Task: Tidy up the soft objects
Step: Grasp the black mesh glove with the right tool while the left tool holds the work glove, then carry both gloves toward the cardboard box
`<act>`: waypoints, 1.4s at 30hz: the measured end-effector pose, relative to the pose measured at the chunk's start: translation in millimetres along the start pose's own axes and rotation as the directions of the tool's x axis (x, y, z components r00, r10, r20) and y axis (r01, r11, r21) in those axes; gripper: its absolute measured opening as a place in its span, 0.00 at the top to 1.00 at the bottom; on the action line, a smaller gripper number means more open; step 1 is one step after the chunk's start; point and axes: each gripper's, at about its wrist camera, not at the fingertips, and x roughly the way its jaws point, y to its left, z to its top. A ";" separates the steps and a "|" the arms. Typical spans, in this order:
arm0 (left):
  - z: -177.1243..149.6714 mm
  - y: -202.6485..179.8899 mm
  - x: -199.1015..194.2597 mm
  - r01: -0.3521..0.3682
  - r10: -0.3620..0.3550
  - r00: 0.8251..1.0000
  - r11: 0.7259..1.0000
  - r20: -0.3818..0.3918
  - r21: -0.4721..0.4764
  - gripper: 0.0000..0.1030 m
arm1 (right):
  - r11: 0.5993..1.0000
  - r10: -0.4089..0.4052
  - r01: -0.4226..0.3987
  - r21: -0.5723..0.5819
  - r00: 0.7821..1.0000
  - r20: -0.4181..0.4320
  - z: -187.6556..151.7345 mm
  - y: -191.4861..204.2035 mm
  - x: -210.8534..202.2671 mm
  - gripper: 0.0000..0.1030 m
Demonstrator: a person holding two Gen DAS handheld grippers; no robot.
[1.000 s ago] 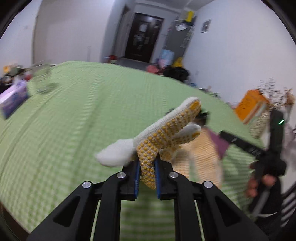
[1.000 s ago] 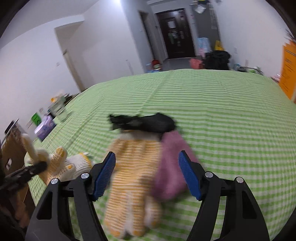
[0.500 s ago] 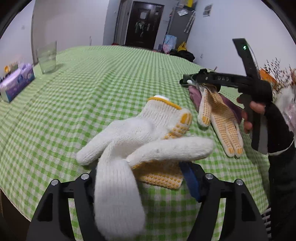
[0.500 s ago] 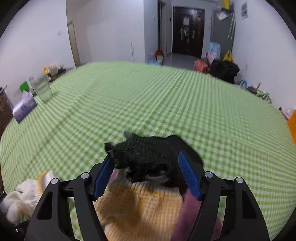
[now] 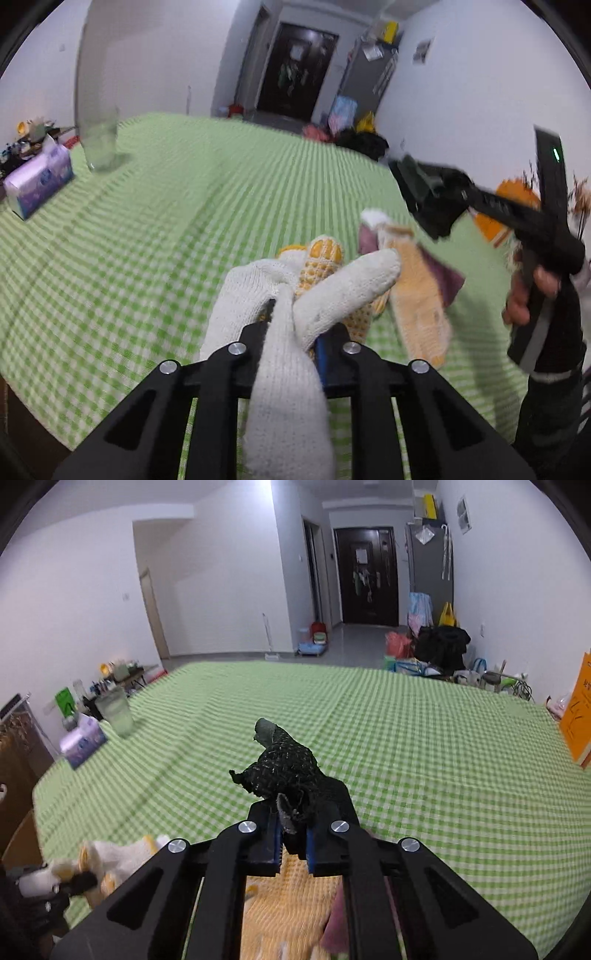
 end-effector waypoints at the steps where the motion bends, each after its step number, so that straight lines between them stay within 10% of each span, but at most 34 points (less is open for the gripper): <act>1: 3.4 0.2 -6.0 -0.002 0.003 1.000 1.000 0.017 -0.008 0.86 | 1.000 0.006 -0.006 -0.007 1.000 0.005 -0.2 1.2 -7.5 0.91; 13: 17.4 9.1 -84.5 -0.066 0.074 0.983 0.996 0.168 -0.051 0.86 | 0.993 0.103 -0.104 -0.061 0.994 -0.025 -16.6 44.2 -25.0 0.91; 21: -12.7 70.3 -148.1 -0.230 0.267 0.944 0.954 0.192 -0.192 0.86 | 0.938 0.293 -0.305 -0.167 0.952 -0.095 -20.8 147.8 2.5 0.91; 26: -47.3 124.0 -203.1 -0.386 0.459 0.872 0.857 0.166 -0.342 0.86 | 0.858 0.424 -0.449 -0.250 0.893 -0.151 -26.4 230.6 13.1 0.91; 36: -129.4 226.9 -279.8 -0.611 0.755 0.655 0.501 -0.036 -0.613 0.86 | 0.605 0.616 -0.735 -0.307 0.676 -0.405 -61.3 406.6 40.4 0.91; 42: -153.7 252.0 -296.2 -0.635 0.780 0.617 0.413 -0.107 -0.653 0.86 | 0.474 0.628 -0.807 -0.351 0.590 -0.507 -88.7 485.5 28.9 0.91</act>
